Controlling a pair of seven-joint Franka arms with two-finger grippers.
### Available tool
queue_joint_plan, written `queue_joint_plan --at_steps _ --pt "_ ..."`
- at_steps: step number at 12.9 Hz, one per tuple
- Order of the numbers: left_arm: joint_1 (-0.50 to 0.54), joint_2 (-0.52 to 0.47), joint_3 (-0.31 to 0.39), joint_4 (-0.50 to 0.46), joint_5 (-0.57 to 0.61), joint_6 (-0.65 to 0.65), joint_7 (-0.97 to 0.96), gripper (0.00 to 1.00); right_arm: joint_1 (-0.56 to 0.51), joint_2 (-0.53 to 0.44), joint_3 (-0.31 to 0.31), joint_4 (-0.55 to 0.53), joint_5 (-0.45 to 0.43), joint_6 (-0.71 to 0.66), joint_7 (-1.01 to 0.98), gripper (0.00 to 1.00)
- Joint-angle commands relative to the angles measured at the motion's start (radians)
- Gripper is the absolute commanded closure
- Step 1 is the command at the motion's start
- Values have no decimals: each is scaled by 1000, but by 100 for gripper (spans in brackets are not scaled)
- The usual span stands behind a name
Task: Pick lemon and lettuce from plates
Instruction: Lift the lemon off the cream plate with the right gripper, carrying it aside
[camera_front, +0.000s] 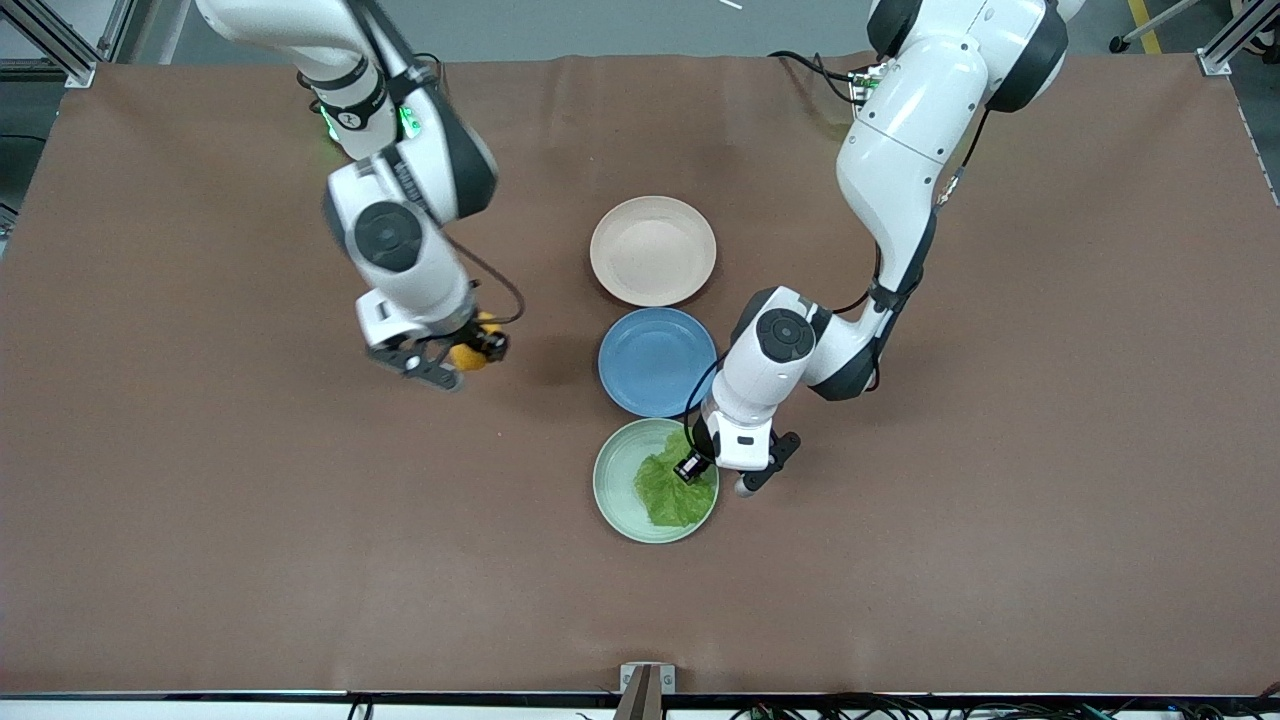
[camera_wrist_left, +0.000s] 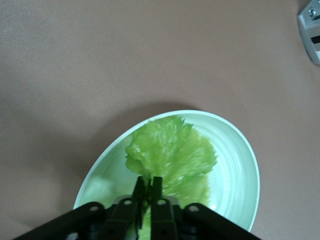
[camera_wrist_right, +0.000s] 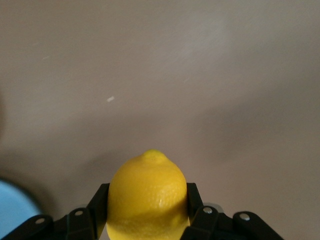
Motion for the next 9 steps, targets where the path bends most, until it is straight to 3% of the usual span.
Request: queue_joint_plan --at_steps 1,6,9 --pt "-13 -14 10 16 11 6 -25 99 -96 -17 22 -56 0 28 -135 100" --pt "-3 -155 -6 -19 4 -16 -53 98 -224 -4 21 -140 -2 163 -329 100" --pt "56 -324 -8 -159 7 -63 -39 98 -295 49 21 -149 -2 233 -435 99"
